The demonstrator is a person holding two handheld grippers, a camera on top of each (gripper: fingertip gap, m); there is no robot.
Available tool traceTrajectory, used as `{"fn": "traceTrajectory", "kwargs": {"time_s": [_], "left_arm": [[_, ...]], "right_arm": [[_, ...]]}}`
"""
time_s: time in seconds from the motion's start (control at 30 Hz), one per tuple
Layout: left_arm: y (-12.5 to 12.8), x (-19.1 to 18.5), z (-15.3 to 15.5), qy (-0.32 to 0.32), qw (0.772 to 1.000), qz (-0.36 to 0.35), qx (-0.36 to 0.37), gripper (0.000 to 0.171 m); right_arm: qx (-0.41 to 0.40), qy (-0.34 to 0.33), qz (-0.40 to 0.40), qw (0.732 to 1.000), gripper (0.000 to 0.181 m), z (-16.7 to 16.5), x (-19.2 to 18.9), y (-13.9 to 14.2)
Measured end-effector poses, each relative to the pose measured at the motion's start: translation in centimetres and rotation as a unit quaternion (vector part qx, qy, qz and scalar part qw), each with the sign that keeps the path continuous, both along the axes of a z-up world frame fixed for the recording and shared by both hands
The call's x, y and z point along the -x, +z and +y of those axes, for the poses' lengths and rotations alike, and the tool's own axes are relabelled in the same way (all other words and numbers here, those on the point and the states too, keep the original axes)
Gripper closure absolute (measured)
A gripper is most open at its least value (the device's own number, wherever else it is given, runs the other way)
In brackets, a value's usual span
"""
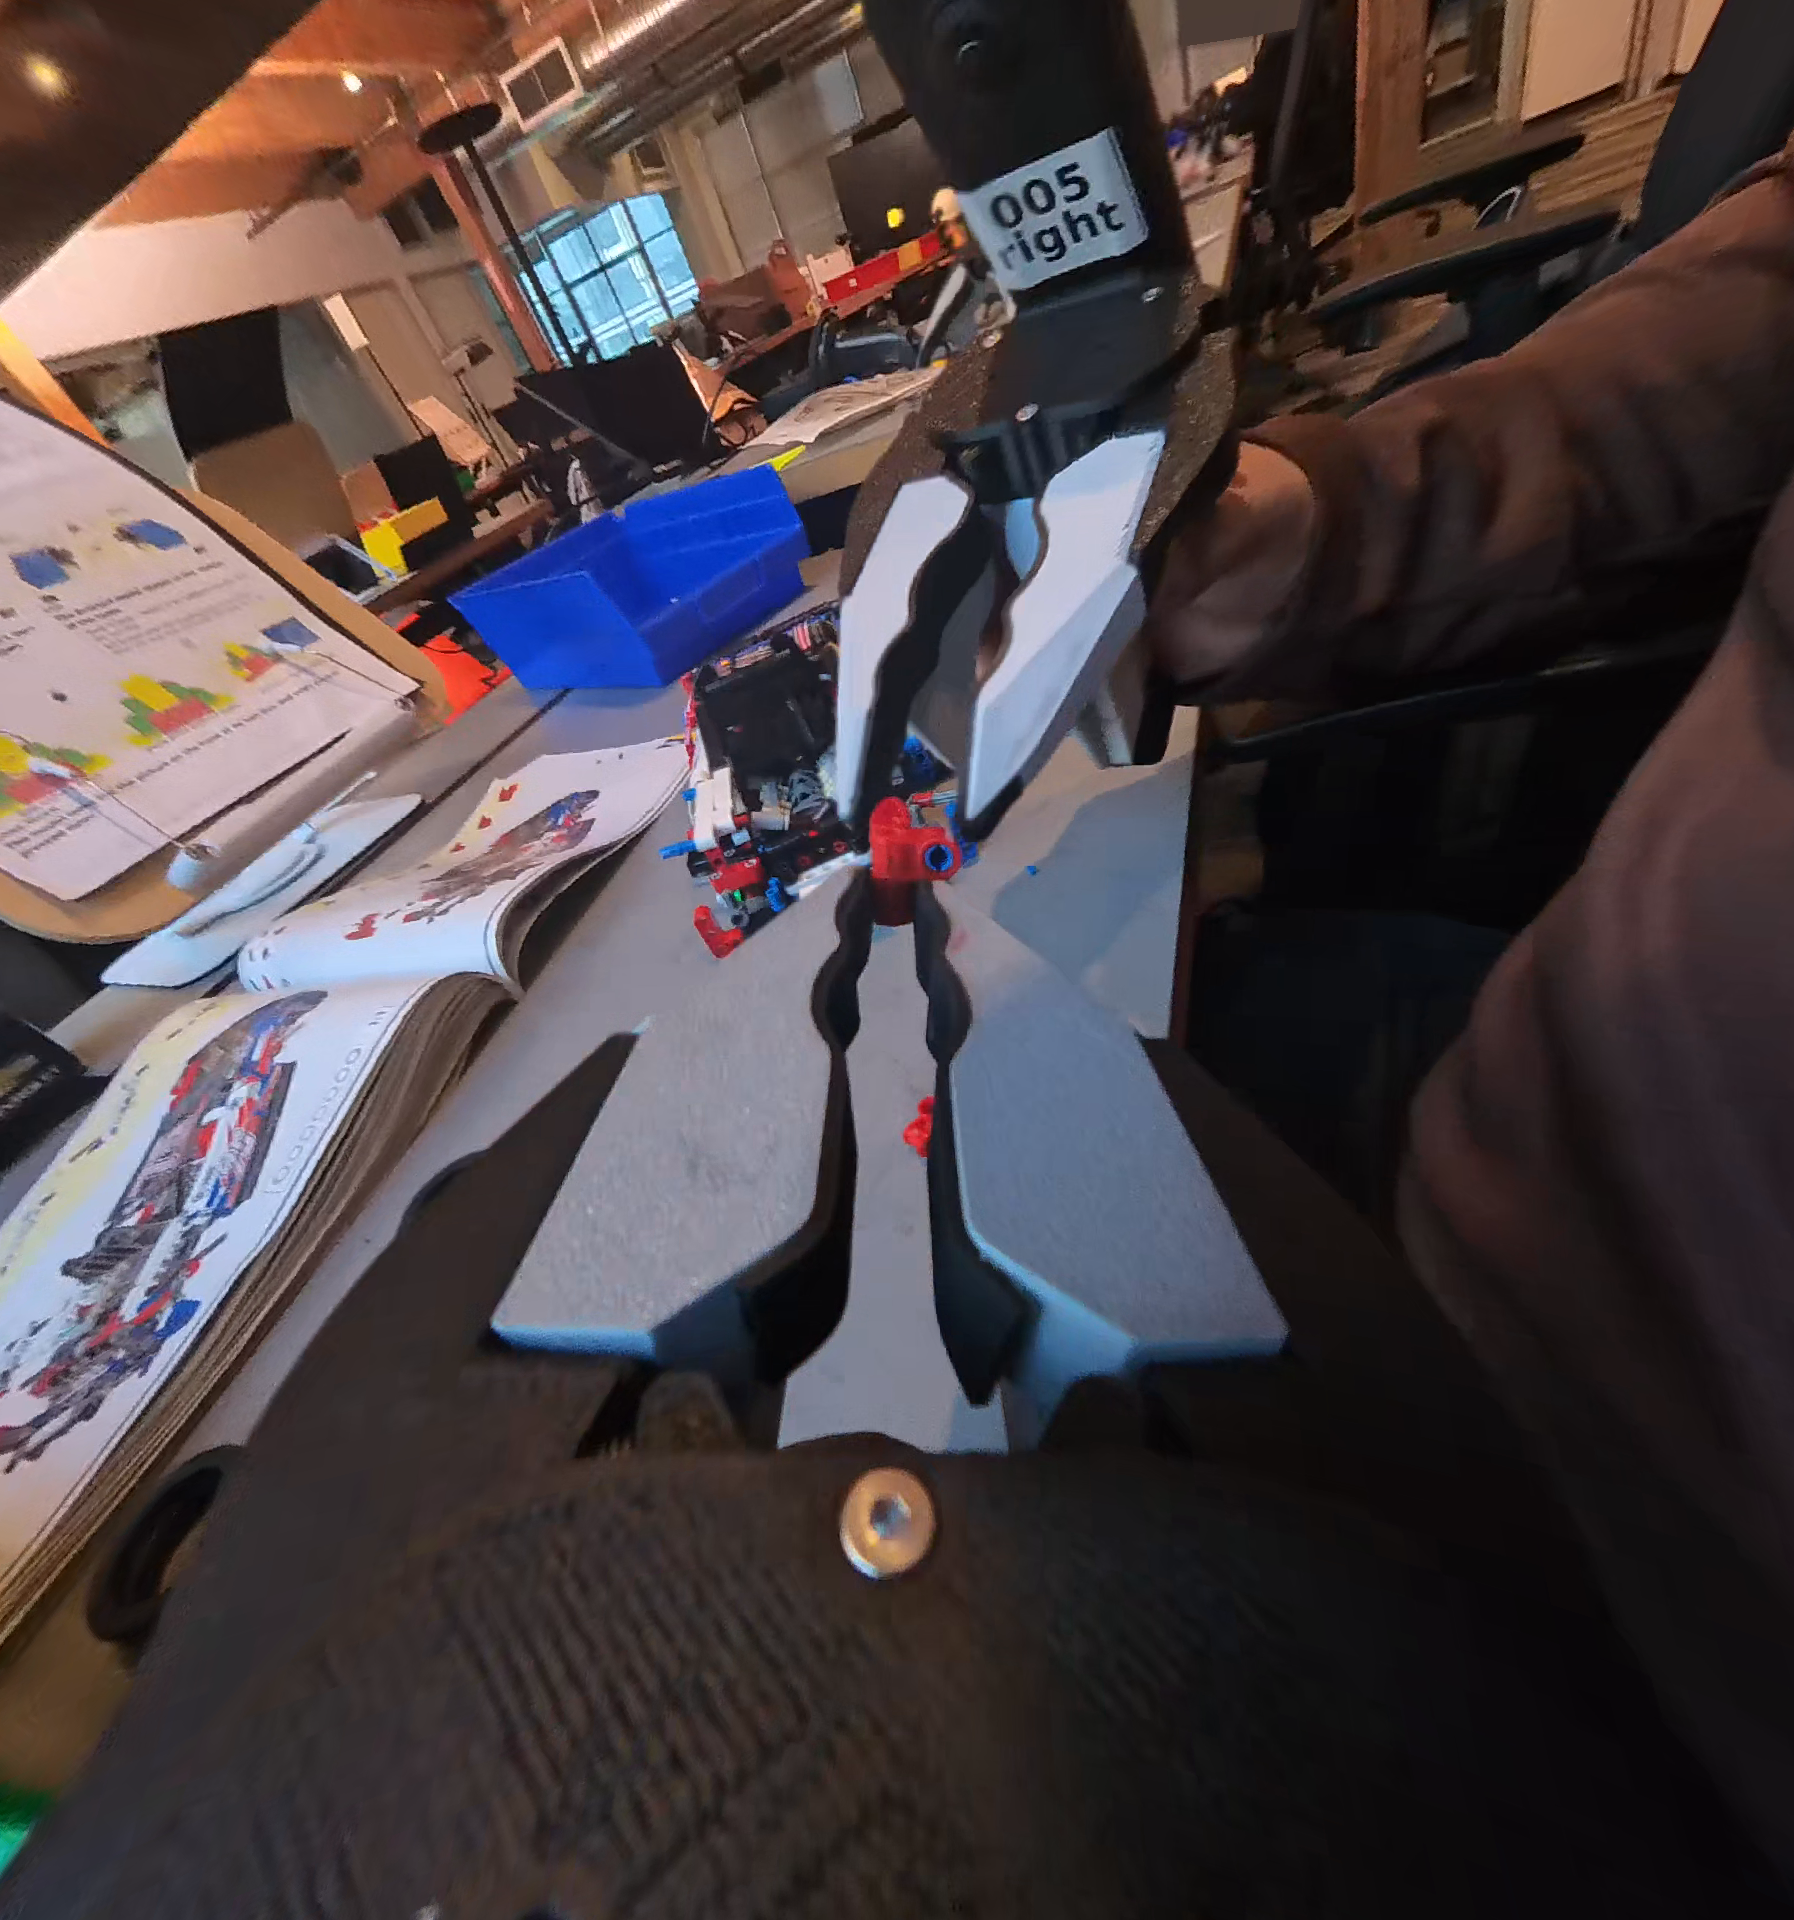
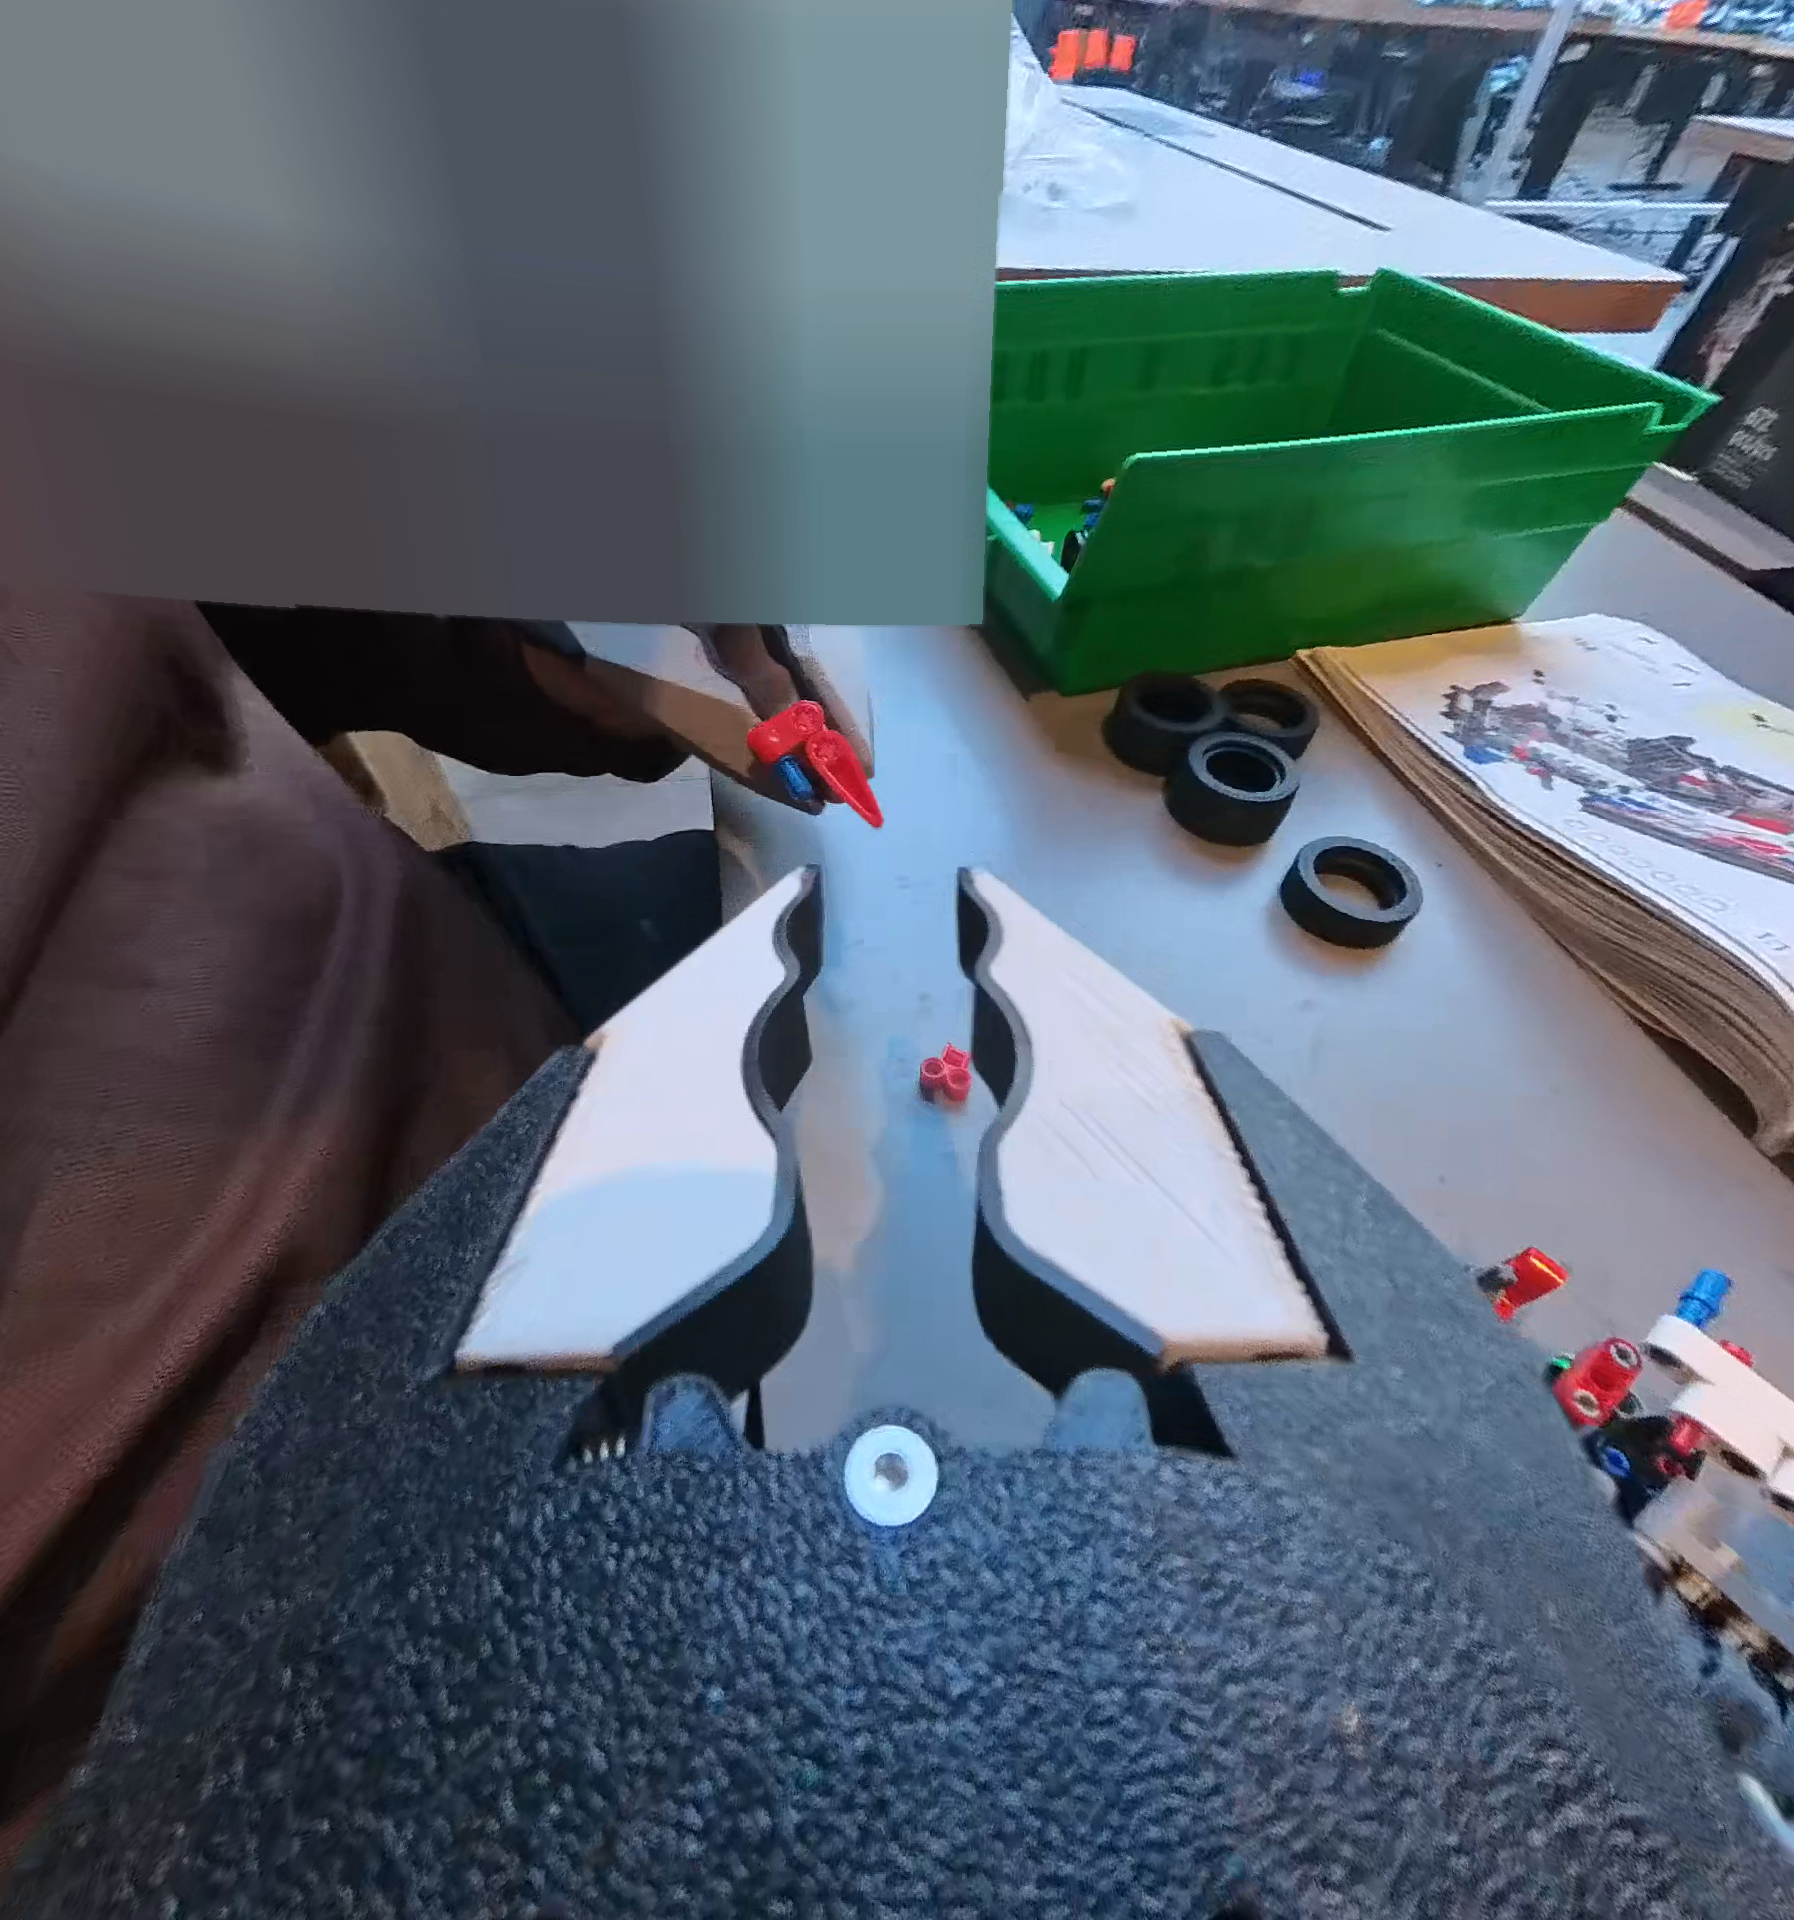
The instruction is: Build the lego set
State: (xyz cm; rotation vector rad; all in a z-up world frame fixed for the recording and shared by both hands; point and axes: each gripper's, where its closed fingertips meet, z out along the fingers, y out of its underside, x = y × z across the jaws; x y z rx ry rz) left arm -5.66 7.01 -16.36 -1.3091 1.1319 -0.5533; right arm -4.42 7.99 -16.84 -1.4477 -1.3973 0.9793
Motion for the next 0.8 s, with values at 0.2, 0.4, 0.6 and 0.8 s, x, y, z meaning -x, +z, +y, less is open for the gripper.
{"fn": "traceTrajectory", "kwargs": {"time_s": [0.2,0.4,0.6,0.8], "left_arm": [[-0.1,0.5,0.3,0.038,0.997,0.023,-0.058,0.167],[-1.9,0.5,0.9,0.072,0.995,0.059,-0.042,0.167],[-6.2,3.0,3.1,0.147,0.974,0.161,0.057,0.167],[-9.6,4.5,2.8,0.166,0.947,0.222,0.164,0.167]], "right_arm": [[0.024,-0.011,-0.017,1.000,0.147,1.1,-0.4,-1.1],[0.044,0.018,-0.034,0.998,0.152,0.0,0.1,-2.3],[0.027,-0.042,-0.169,0.984,0.155,2.4,-0.5,-7.2],[0.006,-0.039,-0.223,0.974,0.157,1.9,0.4,-9.7]]}}
